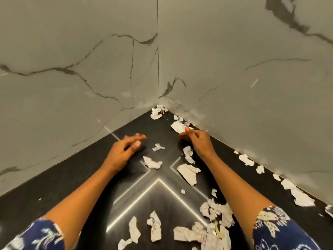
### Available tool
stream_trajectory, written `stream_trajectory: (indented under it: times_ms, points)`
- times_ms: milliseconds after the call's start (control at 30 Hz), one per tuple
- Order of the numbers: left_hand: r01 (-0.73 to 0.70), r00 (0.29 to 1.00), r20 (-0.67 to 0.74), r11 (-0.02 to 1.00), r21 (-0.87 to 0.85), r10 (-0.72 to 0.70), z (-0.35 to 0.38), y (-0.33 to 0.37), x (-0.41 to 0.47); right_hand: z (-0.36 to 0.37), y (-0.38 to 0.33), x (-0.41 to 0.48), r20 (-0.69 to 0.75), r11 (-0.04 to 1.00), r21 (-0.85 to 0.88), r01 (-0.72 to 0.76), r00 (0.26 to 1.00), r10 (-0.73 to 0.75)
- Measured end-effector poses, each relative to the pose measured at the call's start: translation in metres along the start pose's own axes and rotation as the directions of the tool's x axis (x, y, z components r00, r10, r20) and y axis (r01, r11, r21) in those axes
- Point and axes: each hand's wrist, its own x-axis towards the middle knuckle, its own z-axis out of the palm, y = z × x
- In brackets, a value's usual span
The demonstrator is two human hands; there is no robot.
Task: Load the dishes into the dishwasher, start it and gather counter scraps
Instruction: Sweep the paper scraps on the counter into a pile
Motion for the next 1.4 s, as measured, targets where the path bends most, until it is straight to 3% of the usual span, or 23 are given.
stream_trajectory:
  times_ms: [67,100,167,233,300,400,633,733,800,900,1000,1100,1200,1300,1400]
  points:
    - [0.146,0.936,-0.307,0.984,-0.099,-0.170,-0.003,-0.003,0.010,0.008,0.004,0.022,-0.164,0.978,-0.181,0.107,0.977,-0.137]
    - [0.254,0.891,-0.374,0.966,-0.056,-0.256,-0.001,-0.004,0.017,0.010,0.000,0.036,-0.173,0.951,-0.262,0.164,0.962,-0.213]
    - [0.364,0.896,-0.349,0.905,0.219,-0.276,0.006,-0.015,0.030,0.020,-0.012,0.073,-0.006,0.910,-0.332,0.251,0.963,-0.268]
    - [0.334,0.938,-0.256,0.803,0.493,-0.233,0.012,-0.027,0.037,0.038,-0.023,0.111,0.269,0.844,-0.427,0.324,0.937,-0.223]
    - [0.340,0.940,-0.242,0.721,0.604,-0.241,0.014,-0.037,0.040,0.060,-0.024,0.138,0.446,0.697,-0.583,0.417,0.882,-0.154]
    - [0.352,0.936,-0.245,0.687,0.635,-0.252,0.014,-0.040,0.042,0.080,-0.015,0.149,0.482,0.537,-0.710,0.456,0.870,-0.102]
    - [0.359,0.933,-0.213,0.692,0.627,-0.290,0.013,-0.026,0.041,0.035,-0.007,0.047,0.557,0.631,-0.566,0.530,0.810,-0.182]
    - [0.341,0.937,-0.170,0.694,0.634,-0.305,0.012,-0.017,0.038,-0.008,-0.010,-0.013,0.633,0.680,-0.509,0.528,0.765,-0.119]
    - [0.334,0.938,-0.159,0.688,0.644,-0.307,0.012,-0.014,0.037,-0.027,-0.022,-0.017,0.571,0.723,-0.529,0.444,0.817,-0.084]
    - [0.334,0.938,-0.160,0.677,0.656,-0.307,0.012,-0.014,0.037,-0.024,-0.041,0.028,0.336,0.755,-0.574,0.316,0.932,-0.134]
    - [0.334,0.939,-0.170,0.669,0.664,-0.300,0.013,-0.020,0.039,0.014,-0.048,0.095,0.359,0.621,-0.706,0.341,0.928,-0.102]
    - [0.338,0.938,-0.185,0.661,0.670,-0.292,0.015,-0.027,0.040,0.061,-0.040,0.142,0.396,0.578,-0.748,0.327,0.918,-0.006]
    - [0.335,0.942,-0.211,0.659,0.674,-0.263,0.016,-0.032,0.042,0.094,-0.024,0.157,0.331,0.505,-0.808,0.304,0.943,-0.038]
    - [0.326,0.945,-0.206,0.662,0.675,-0.255,0.016,-0.035,0.043,0.096,-0.022,0.153,0.297,0.431,-0.851,0.301,0.952,-0.079]
    - [0.328,0.943,-0.189,0.667,0.669,-0.274,0.014,-0.034,0.041,0.061,-0.025,0.137,0.394,0.439,-0.826,0.355,0.919,-0.001]
